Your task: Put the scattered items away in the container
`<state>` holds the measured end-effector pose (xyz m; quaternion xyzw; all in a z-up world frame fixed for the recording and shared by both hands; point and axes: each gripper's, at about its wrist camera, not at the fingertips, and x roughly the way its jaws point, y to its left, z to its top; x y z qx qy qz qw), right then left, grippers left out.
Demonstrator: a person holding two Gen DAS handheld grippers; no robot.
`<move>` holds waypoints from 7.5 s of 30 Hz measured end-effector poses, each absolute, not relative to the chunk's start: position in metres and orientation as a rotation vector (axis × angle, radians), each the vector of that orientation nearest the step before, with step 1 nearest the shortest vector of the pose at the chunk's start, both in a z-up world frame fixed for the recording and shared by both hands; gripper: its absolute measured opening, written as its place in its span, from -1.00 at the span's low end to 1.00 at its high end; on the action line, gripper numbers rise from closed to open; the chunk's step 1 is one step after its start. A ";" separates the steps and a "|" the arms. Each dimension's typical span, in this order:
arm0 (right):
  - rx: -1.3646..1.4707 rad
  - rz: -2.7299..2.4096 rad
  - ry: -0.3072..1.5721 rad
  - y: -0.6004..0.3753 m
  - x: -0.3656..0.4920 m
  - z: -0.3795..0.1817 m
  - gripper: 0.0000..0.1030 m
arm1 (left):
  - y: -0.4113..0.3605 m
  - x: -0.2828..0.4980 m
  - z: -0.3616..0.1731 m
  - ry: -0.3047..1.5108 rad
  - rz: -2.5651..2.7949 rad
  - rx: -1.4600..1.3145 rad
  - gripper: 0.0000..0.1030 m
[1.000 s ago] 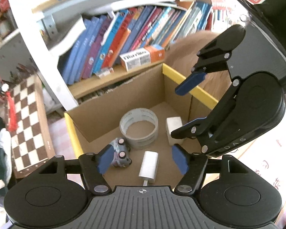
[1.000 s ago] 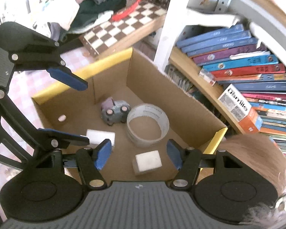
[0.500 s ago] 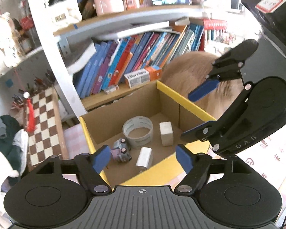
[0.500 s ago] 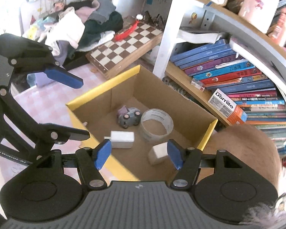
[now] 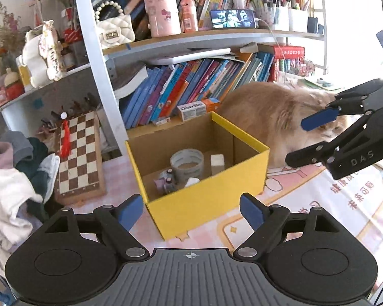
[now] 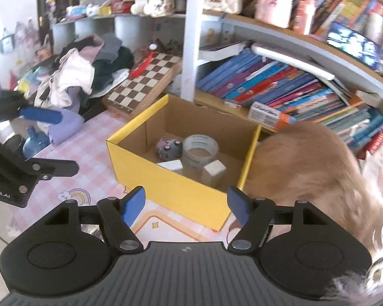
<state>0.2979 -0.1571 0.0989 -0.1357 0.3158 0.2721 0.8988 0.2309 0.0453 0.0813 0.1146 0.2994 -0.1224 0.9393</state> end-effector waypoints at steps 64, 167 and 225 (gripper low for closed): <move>-0.176 0.328 0.717 -0.166 0.126 -0.016 0.67 | 0.024 0.095 -0.019 0.711 -0.081 0.076 0.88; -0.228 0.406 0.887 -0.151 0.262 -0.050 0.58 | 0.047 0.204 -0.070 0.890 0.019 -0.040 0.15; -0.222 0.419 0.832 -0.162 0.247 -0.024 0.20 | 0.062 0.180 -0.037 0.756 -0.015 -0.093 -0.56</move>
